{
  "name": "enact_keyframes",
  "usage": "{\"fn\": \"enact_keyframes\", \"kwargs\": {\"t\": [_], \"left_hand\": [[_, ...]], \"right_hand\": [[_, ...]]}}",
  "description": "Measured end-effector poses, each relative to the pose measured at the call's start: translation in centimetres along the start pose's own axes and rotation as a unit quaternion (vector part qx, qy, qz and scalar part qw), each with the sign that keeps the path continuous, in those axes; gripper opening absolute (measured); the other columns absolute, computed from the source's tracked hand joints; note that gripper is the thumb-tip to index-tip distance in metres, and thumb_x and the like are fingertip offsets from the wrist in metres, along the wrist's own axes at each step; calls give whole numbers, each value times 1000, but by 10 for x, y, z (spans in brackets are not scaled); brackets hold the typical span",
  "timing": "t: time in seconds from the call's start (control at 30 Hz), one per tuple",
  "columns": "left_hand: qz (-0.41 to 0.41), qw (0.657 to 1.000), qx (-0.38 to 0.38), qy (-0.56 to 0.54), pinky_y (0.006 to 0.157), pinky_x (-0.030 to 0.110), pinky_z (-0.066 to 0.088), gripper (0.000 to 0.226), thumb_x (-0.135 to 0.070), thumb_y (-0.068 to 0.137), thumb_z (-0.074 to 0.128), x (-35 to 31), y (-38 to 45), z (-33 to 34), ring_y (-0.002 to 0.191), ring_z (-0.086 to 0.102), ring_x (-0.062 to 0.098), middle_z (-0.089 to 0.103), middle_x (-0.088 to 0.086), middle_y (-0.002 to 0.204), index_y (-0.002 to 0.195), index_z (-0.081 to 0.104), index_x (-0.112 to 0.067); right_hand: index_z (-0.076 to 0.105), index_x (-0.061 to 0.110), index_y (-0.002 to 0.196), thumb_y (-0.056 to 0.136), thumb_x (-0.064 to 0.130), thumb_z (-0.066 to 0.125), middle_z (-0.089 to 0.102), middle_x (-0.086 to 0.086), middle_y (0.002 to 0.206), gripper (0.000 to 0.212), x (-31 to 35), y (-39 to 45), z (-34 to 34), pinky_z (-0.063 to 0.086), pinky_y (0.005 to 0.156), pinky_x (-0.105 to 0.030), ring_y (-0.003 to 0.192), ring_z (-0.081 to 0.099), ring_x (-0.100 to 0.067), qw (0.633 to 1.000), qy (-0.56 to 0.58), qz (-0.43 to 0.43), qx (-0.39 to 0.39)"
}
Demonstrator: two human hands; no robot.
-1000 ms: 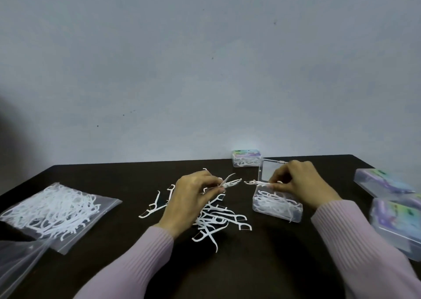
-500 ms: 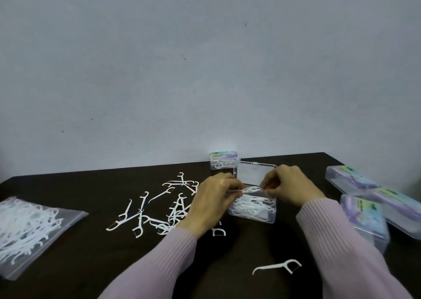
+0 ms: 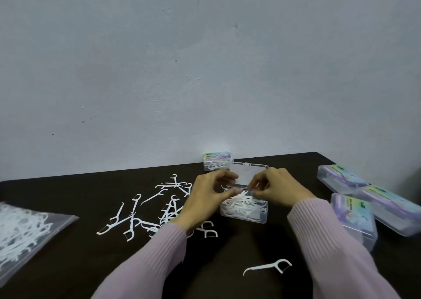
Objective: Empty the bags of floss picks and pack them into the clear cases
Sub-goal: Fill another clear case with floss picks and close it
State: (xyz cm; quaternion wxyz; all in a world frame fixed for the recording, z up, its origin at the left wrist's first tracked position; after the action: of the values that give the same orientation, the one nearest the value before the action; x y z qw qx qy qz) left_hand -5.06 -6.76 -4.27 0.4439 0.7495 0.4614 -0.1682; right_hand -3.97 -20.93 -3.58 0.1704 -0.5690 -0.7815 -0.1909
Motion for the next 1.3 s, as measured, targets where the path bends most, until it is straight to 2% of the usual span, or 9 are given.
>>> {"fn": "enact_keyframes", "kwargs": {"t": [0.13,0.23,0.33,0.53,0.73,0.9,1.03,1.2,1.3], "left_hand": [[-18,998,28,54,87,14,43,25,-23,79,73,18,-3,-10,98,57,-6,67,-14,104,104,69,-27],[-29,994,66,79,94,24,42,29,-37,80,71,27,-7,-4,106,54,0,65,-15,109,109,67,-30],[-34,994,73,70,92,22,44,38,-47,75,72,25,-8,0,101,55,-2,64,-14,105,107,67,-29],[-12,994,67,87,88,25,46,30,-34,81,71,19,-8,-1,92,55,0,60,-11,93,110,65,-27],[-24,989,60,131,86,34,46,21,-41,84,65,23,-9,-3,93,55,5,60,-9,93,102,69,-32],[-12,988,34,147,82,27,43,18,-38,86,63,19,-10,-6,91,51,3,58,-11,92,102,68,-32],[-11,983,56,174,89,34,41,18,-37,89,59,17,-11,-1,99,50,7,58,-8,101,101,70,-29],[-7,989,21,145,92,35,42,16,-26,90,59,11,-13,-12,101,52,9,61,-7,102,104,67,-27],[-15,993,22,117,92,34,43,15,-24,90,59,5,-19,-15,102,54,9,61,-7,101,102,68,-27]], "right_hand": [[67,25,102,79,20,71,56,8,82,23,6,-1,12,50,83,-28,84,57,-10,999,-30,-1,39],[66,22,93,80,22,71,58,5,87,14,6,-3,7,41,68,-21,81,56,-10,998,-57,3,14],[64,20,82,78,23,73,63,4,85,9,6,-4,7,45,70,-22,79,60,-10,997,-73,10,8],[61,24,101,78,27,72,61,4,101,25,8,-4,5,43,77,-22,88,55,-9,997,-82,-1,5],[69,19,93,82,19,69,66,2,95,11,13,-5,8,42,71,-20,82,58,-9,997,-75,-10,-1],[71,21,93,84,24,68,67,4,98,10,14,-6,3,39,69,-21,81,55,-8,996,-83,-12,-23],[72,20,95,84,21,68,68,3,96,12,14,-9,3,40,70,-21,81,57,-8,997,-79,-13,-6],[71,20,94,86,18,63,66,3,96,11,25,-17,-4,43,72,-21,84,59,-10,995,-54,-40,-70],[71,20,94,88,15,59,64,6,89,14,35,-27,-1,39,69,-17,73,54,-4,993,-42,-71,-86]]}}
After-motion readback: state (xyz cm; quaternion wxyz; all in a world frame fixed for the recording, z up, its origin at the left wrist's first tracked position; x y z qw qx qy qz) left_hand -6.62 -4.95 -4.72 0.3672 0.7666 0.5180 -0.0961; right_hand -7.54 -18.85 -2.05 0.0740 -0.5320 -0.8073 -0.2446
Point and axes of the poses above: each hand's wrist, its own y-axis towards the middle knuckle, its own z-axis out of the palm, x = y × z, the point moved 8 cm from there along y, towards the middle knuckle
